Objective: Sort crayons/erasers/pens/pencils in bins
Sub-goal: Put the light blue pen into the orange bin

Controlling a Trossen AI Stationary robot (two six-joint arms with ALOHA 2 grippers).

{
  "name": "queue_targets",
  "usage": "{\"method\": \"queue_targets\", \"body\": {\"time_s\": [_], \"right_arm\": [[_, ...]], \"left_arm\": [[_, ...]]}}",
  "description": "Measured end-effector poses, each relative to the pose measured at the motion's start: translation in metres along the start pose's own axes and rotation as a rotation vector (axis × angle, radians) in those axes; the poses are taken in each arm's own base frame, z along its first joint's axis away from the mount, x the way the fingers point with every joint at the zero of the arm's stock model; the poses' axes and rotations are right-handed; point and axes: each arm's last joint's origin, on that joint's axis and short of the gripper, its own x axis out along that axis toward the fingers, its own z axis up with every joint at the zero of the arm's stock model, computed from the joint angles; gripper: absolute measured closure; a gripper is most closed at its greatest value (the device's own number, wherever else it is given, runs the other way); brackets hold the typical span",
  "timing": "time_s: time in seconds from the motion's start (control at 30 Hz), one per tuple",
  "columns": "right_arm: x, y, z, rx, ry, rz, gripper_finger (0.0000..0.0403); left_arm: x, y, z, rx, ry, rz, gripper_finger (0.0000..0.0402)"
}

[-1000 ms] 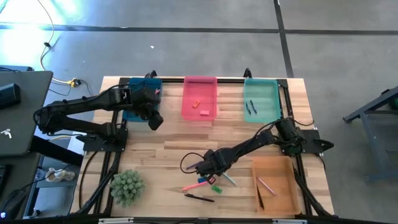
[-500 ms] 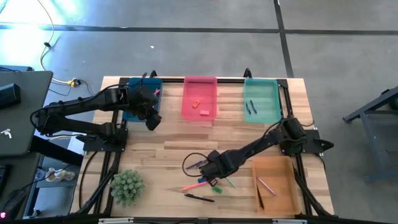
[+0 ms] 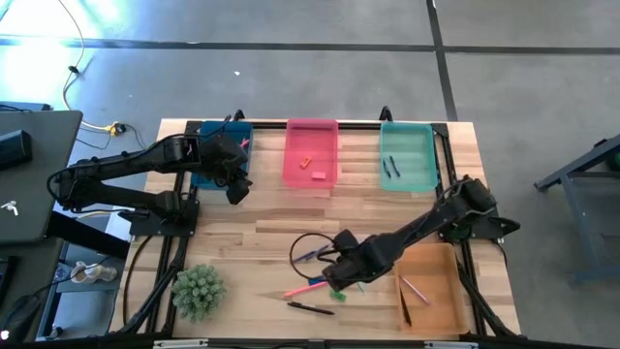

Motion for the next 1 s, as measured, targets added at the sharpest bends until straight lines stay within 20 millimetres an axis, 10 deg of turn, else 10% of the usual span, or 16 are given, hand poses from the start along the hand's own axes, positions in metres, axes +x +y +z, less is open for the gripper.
{"method": "queue_targets", "body": {"time_s": [0.6, 1.0], "right_arm": [[-0.085, -0.053, -0.01, -0.031, -0.203, -0.136, 0.0391], [-0.116, -0.08, -0.037, -0.149, -0.242, -0.202, 0.0391]], "left_arm": [[0.003, -0.008, 0.013, -0.135, -0.072, -0.163, 0.0245], [0.007, -0.05, 0.027, -0.129, -0.215, -0.356, 0.0245]]}}
